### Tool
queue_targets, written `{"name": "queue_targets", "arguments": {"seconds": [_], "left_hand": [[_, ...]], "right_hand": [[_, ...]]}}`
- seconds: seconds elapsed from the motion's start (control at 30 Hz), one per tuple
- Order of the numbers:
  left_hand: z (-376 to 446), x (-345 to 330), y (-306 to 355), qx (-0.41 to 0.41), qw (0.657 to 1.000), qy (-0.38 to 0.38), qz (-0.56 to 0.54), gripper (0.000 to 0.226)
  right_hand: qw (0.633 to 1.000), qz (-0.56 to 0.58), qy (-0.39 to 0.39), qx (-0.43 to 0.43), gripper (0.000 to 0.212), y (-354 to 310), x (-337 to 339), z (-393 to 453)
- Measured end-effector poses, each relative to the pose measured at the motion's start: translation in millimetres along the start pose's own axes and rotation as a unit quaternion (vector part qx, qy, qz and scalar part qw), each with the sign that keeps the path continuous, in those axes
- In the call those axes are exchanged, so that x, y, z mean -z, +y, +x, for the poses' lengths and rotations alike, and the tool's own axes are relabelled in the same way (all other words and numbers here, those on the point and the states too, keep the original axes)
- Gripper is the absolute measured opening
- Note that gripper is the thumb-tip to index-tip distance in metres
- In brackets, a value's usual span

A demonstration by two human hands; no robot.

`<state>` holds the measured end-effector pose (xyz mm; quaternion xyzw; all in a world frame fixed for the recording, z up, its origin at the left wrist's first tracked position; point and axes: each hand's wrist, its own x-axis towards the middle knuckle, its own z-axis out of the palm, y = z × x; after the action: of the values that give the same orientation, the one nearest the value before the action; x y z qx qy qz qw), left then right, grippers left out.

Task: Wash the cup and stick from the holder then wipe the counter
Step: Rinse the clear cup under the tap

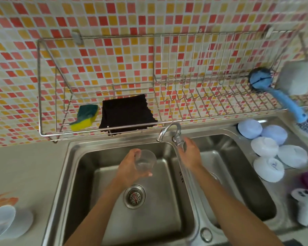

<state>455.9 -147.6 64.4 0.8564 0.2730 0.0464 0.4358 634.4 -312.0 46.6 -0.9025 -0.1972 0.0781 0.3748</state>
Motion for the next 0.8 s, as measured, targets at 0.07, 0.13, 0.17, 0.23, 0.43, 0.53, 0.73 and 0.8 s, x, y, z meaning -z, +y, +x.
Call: {"name": "queue_targets", "arguments": {"seconds": [0.07,0.13,0.17,0.23,0.43,0.53,0.73,0.8], "left_hand": [[1,-1,3,0.003,1.0,0.003,-0.004,0.089],[2,-2,3,0.006,1.0,0.001,-0.004,0.09],[2,-3,3,0.008,1.0,-0.001,-0.006,0.09],[1,-5,2,0.011,1.0,-0.003,-0.007,0.09],[3,-13,0,0.026,0.999,-0.013,-0.016,0.091],[10,-19,9,0.027,0.999,-0.004,-0.035,0.09],[30,-27,27,0.03,0.995,0.016,-0.098,0.086],[32,-28,25,0.031,0.993,0.021,-0.109,0.084]], "right_hand": [[1.0,0.013,0.009,-0.01,0.037,2,-5,9],[0.999,0.023,0.004,-0.034,0.036,3,-11,15],[0.999,0.026,-0.002,-0.039,0.035,3,-14,18],[0.999,0.026,0.0,-0.038,0.032,3,-19,21],[0.997,0.002,0.044,-0.069,0.027,13,-22,27],[0.998,-0.017,0.033,-0.048,0.022,13,-25,31],[0.99,-0.13,-0.054,0.006,0.021,6,-28,37],[0.989,-0.132,-0.063,0.017,0.021,8,-28,40]]}}
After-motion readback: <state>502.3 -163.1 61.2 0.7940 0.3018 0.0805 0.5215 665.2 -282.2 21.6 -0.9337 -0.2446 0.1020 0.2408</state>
